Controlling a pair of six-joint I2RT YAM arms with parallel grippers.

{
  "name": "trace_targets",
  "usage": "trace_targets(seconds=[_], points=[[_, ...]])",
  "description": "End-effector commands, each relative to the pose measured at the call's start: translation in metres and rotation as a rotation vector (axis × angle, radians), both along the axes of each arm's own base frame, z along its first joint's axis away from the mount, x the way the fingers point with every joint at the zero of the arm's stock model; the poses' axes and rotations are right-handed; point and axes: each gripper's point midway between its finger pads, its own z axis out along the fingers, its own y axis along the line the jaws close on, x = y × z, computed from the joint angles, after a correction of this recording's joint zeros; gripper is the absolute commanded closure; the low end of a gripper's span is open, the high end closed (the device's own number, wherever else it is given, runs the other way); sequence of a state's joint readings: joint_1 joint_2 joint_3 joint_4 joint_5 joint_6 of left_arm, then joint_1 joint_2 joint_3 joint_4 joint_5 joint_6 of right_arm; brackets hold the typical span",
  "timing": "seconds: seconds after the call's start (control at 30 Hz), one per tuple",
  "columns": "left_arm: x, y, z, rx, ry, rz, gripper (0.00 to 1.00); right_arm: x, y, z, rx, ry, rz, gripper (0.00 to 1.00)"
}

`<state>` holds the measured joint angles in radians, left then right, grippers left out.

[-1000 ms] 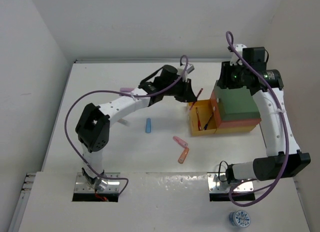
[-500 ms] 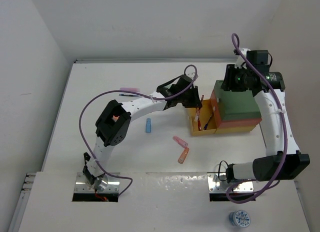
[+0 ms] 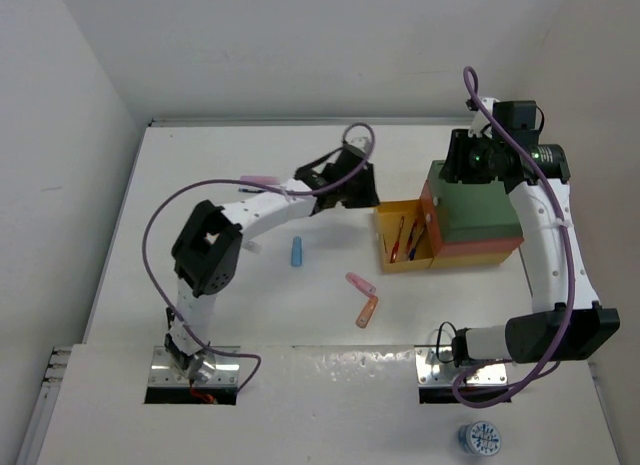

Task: Sort the stationery into containers
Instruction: Place the pen in the drawer, then pick up the pen from the center of the board.

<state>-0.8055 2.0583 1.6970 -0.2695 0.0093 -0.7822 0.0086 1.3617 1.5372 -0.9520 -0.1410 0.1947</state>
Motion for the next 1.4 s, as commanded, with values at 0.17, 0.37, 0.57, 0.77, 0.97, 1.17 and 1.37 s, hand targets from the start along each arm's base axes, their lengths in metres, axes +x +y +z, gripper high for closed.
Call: trace_targets(seconds=[0.17,0.37,0.57,0.77,0.97,1.17,1.37], points=[[0.083,0.27,0.019,0.306,-0.016,0.554,0.61,0.005,0.008,-0.007,0.038,0.016,0.022,0.58],[0.099,0.363,-0.006,0.536,0.036,0.717,0.58,0.01,0.011,-0.01,0.037,0.028,0.031,0.58],[0.13,0.379,-0.032,0.615,0.039,0.67,0.56,0.011,0.011,-0.015,0.031,0.041,0.035,0.57],[0.136,0.381,-0.054,0.574,0.123,0.71,0.55,0.011,0.009,-0.019,0.023,0.049,0.031,0.57],[0.131,0.373,-0.074,0.519,0.196,0.723,0.53,0.012,0.009,-0.02,0.019,0.051,0.029,0.57],[0.123,0.367,-0.085,0.5,0.23,0.718,0.39,0.013,0.009,-0.024,0.02,0.061,0.03,0.57],[0.123,0.36,-0.097,0.484,0.255,0.706,0.4,0.012,0.008,-0.026,0.019,0.066,0.027,0.57]])
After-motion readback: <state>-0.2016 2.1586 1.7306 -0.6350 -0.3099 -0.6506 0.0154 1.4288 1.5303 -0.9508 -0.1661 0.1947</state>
